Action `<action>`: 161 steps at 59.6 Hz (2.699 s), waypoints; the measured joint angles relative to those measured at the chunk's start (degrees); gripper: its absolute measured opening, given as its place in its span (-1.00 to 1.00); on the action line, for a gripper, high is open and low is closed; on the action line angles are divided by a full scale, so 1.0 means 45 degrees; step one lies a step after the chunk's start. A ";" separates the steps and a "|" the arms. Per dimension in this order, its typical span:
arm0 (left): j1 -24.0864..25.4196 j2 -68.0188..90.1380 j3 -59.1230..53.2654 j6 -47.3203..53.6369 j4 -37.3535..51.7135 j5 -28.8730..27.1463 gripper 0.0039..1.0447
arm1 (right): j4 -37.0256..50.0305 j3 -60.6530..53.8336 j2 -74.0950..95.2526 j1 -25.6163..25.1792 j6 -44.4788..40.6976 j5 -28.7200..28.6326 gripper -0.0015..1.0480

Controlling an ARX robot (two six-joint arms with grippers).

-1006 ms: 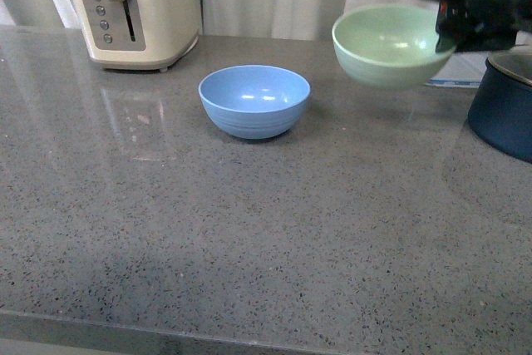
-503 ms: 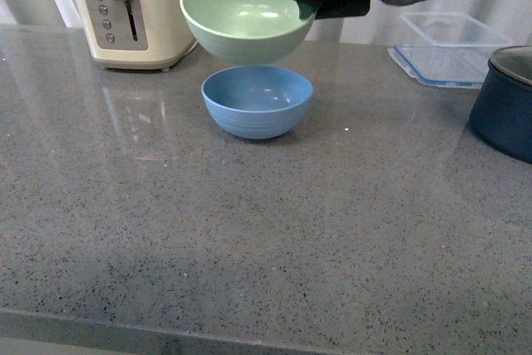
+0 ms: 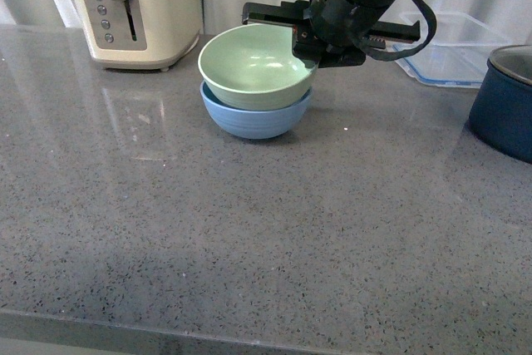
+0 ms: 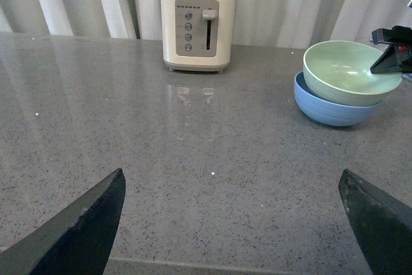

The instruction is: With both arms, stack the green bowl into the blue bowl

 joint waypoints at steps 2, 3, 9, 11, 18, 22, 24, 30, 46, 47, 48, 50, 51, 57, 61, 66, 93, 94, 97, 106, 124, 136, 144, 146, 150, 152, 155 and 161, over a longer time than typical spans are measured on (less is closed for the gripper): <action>0.0000 0.0000 0.0000 0.0000 0.0000 0.0000 0.88 | 0.0039 0.0000 -0.0005 0.0000 0.0000 -0.0005 -0.65; 0.0000 0.0000 0.0000 0.0000 0.0000 0.0000 0.88 | 0.0107 0.0000 -0.0024 0.0000 0.0000 -0.0029 -0.57; 0.0000 0.0000 0.0000 0.0000 0.0000 0.0005 0.88 | 0.0466 -0.0301 -0.0277 -0.0049 0.0044 -0.0287 -0.30; 0.0000 0.0000 0.0000 0.0000 0.0000 0.0000 0.88 | 0.0622 -0.0500 -0.0442 -0.0078 0.0092 -0.0393 -0.21; 0.0000 0.0000 0.0000 0.0000 0.0000 0.0005 0.88 | 0.1982 -0.1817 -0.1579 -0.0350 0.0690 -0.1336 0.12; 0.0000 0.0000 0.0000 0.0000 0.0000 0.0000 0.88 | 0.3978 -0.3322 -0.2778 -0.0636 0.1180 -0.2059 0.33; 0.0000 0.0005 0.0000 0.0000 0.0000 0.0000 0.88 | 0.5629 -0.4541 -0.3779 -0.0923 0.1559 -0.2628 0.46; 0.0000 0.0000 0.0000 0.0000 0.0000 0.0000 0.88 | 1.0409 -0.8461 -0.6883 -0.1462 0.0131 0.0233 0.38; 0.0000 0.0000 0.0000 0.0000 0.0000 0.0005 0.88 | 1.3605 -1.4571 -0.9534 -0.2637 -0.3405 0.0996 -0.48; 0.0000 0.0000 0.0000 0.0000 0.0000 0.0005 0.88 | 1.3726 -1.5033 -0.9738 -0.2725 -0.3517 0.0840 -0.58; 0.0000 0.0000 0.0000 0.0000 0.0000 0.0000 0.88 | 1.3809 -1.5305 -0.9913 -0.2783 -0.3555 0.0748 -0.65; 0.0000 0.0000 0.0000 0.0000 0.0000 0.0000 0.88 | 1.3950 -1.5747 -1.0282 -0.2895 -0.3614 0.0636 -0.77; 0.0000 0.0000 0.0000 0.0000 0.0000 -0.0005 0.88 | 1.4003 -1.5922 -1.0448 -0.2948 -0.3648 0.0583 -0.82; 0.0000 0.0000 0.0000 0.0000 0.0000 0.0000 0.88 | 1.4309 -1.7141 -1.1686 -0.3395 -0.3769 0.0219 -0.98; 0.0000 0.0000 0.0000 0.0000 0.0000 0.0005 0.88 | 1.4328 -1.7748 -1.2143 -0.3604 -0.3774 0.0068 -0.98; 0.0000 0.0000 0.0000 0.0000 0.0000 0.0005 0.88 | 1.4324 -1.8399 -1.2726 -0.3818 -0.3784 -0.0131 -0.98; 0.0000 0.0000 0.0000 0.0000 0.0000 0.0000 0.88 | 1.2959 -2.0633 -1.6359 -0.5289 -0.3789 -0.1569 -0.98; 0.0000 0.0000 0.0000 0.0000 0.0000 0.0000 0.88 | 1.2905 -2.0667 -1.6441 -0.5289 -0.3789 -0.1583 -0.98; 0.0000 0.0000 0.0000 0.0000 0.0000 0.0000 0.88 | 1.2526 -2.0871 -1.7024 -0.5289 -0.3789 -0.1627 -0.98; 0.0000 0.0000 0.0000 0.0000 0.0000 0.0000 0.88 | 1.2546 -2.1473 -1.7826 -0.5294 -0.3789 -0.1622 -0.98; 0.0000 0.0000 0.0000 0.0000 0.0000 0.0000 0.88 | 1.0244 -2.1789 -2.0361 -0.5294 -0.3789 -0.1632 -0.98; 0.0000 0.0000 0.0000 0.0000 0.0000 0.0000 0.88 | 0.9020 -2.1789 -2.1658 -0.5294 -0.3789 -0.1632 -0.98; 0.0000 0.0000 0.0000 0.0000 0.0000 0.0000 0.88 | 0.8262 -2.1789 -2.2435 -0.5294 -0.3789 -0.1632 -0.98; 0.0000 0.0000 0.0000 0.0000 0.0000 0.0000 0.88 | 0.8097 -2.1789 -2.2605 -0.5294 -0.3789 -0.1632 -0.98; 0.0000 0.0000 0.0000 0.0000 0.0000 0.0000 0.88 | 0.7796 -2.1789 -2.2926 -0.5294 -0.3789 -0.1632 -0.98; 0.0000 0.0000 0.0000 0.0000 0.0000 0.0000 0.88 | 0.7645 -2.1789 -2.3076 -0.5294 -0.3789 -0.1632 -0.98; 0.0000 0.0000 0.0000 0.0000 0.0000 0.0000 0.88 | 0.7407 -2.1789 -2.3314 -0.5294 -0.3789 -0.1632 -0.98; 0.0000 0.0000 0.0000 0.0000 0.0000 0.0000 0.88 | 0.7009 -2.1789 -2.3722 -0.5294 -0.3789 -0.1637 -0.98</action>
